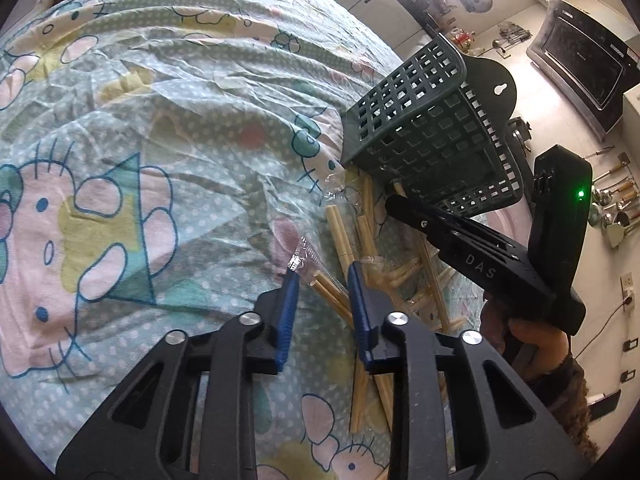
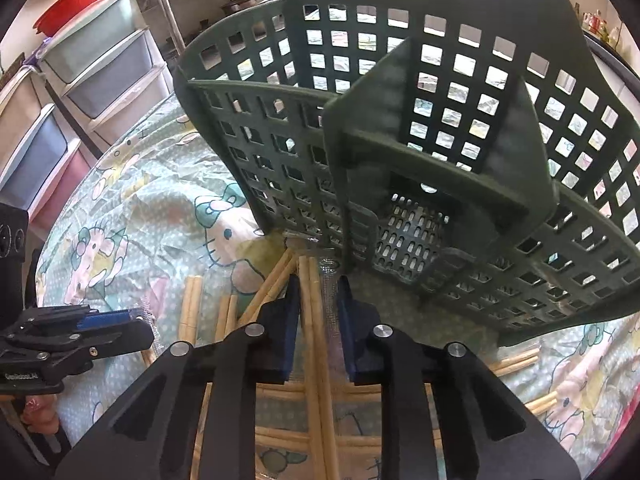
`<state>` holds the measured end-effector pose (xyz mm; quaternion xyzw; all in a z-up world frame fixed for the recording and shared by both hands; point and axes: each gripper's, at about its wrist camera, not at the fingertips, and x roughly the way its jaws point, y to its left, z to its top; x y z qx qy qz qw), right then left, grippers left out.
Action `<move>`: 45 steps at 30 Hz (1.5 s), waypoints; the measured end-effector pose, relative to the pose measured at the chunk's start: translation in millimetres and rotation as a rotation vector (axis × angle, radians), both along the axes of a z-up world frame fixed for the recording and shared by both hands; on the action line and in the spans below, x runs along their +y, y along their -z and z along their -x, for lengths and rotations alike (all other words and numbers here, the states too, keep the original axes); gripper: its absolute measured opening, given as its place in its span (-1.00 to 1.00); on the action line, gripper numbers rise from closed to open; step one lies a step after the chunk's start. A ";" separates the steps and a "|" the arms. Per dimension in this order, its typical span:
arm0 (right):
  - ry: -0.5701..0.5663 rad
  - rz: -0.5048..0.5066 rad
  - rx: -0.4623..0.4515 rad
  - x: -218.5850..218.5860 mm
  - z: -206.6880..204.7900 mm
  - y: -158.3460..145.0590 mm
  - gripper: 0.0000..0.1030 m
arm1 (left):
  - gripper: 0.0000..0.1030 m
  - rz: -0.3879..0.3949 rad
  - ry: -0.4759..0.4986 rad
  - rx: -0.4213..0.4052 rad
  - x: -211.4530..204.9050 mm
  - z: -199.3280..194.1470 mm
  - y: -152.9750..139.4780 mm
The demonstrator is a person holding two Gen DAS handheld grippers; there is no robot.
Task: Organize utensils
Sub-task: 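Close the left gripper on a chopstick while the right gripper closes on another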
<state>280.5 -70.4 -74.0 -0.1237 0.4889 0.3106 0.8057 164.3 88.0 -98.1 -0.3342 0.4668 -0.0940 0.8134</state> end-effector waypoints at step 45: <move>0.027 -0.373 -0.459 -78.1 90.8 -191.8 -0.87 | -0.96 -0.239 -0.012 -0.527 -10.1 32.3 -191.9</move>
